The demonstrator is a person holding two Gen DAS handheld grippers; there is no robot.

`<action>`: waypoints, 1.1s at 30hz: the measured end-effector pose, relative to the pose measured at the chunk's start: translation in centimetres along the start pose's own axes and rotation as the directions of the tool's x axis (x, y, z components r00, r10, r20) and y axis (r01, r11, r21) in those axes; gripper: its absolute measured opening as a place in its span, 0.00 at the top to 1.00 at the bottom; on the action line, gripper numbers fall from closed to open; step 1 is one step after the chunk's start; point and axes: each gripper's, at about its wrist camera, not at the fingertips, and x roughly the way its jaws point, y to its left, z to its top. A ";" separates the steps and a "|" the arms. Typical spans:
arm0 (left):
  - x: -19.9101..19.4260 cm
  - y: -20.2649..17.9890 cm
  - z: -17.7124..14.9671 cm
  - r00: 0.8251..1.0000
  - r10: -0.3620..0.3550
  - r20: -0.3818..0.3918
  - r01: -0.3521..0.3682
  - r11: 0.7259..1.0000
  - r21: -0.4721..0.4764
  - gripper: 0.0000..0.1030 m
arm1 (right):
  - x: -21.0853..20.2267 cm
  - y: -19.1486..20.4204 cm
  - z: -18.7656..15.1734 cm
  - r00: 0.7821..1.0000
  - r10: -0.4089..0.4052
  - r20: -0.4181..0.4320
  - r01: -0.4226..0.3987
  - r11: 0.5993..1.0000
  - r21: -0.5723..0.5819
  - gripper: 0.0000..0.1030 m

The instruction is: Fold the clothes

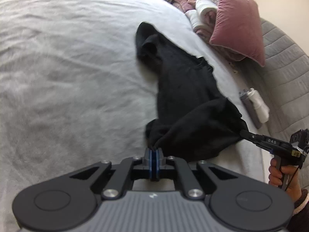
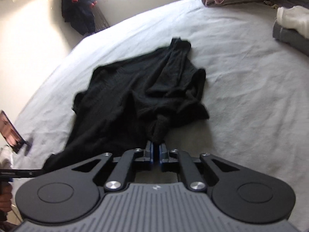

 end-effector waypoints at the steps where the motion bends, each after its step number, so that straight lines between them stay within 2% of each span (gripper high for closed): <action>1: -0.5 -0.5 0.0 1.000 -0.010 -0.011 0.010 1.000 0.000 0.97 | -1.1 -0.1 0.3 1.000 0.006 0.002 -0.006 1.000 0.013 0.94; 8: -3.4 -3.5 -0.9 0.993 -0.070 -0.091 0.070 0.998 0.002 0.97 | -8.4 -0.4 0.6 0.997 -0.013 -0.083 0.018 0.998 0.061 0.94; 11: -4.1 -4.3 -2.1 0.988 -0.075 -0.134 0.078 0.997 0.017 0.97 | -11.0 -0.7 -0.6 0.994 0.000 -0.110 0.007 0.998 0.058 0.94; 16: -4.5 -5.2 -4.4 0.975 -0.059 -0.215 0.070 0.997 0.044 0.97 | -13.8 -1.4 -3.4 0.984 -0.033 -0.176 0.039 0.999 0.035 0.94; 22: -2.7 -4.8 -6.9 0.955 -0.004 -0.297 0.026 0.997 0.069 0.97 | -14.4 -2.7 -7.0 0.960 -0.078 -0.269 0.085 0.996 0.012 0.94; 25: -1.5 -4.5 -7.7 0.944 0.064 -0.324 -0.029 0.993 0.110 0.97 | -13.2 -3.4 -8.4 0.937 -0.098 -0.335 0.104 0.995 0.000 0.94; 27: -1.0 -4.5 -7.8 0.938 0.078 -0.339 -0.036 0.991 0.128 0.95 | -12.1 -3.7 -8.9 0.919 -0.120 -0.375 0.122 0.992 -0.017 0.94; 29: -0.8 -4.5 -7.8 0.933 0.077 -0.351 -0.029 0.990 0.140 0.95 | -11.4 -3.6 -8.8 0.913 -0.127 -0.387 0.124 0.992 -0.032 0.86; 31: -1.0 -4.6 -7.2 0.937 0.070 -0.342 -0.015 0.987 0.163 0.79 | -11.0 -3.5 -8.4 0.913 -0.128 -0.388 0.120 0.992 -0.043 0.86; 33: -1.2 -4.7 -6.4 0.944 0.071 -0.322 -0.009 0.982 0.191 0.65 | -10.8 -3.4 -7.9 0.923 -0.123 -0.365 0.111 0.992 -0.054 0.77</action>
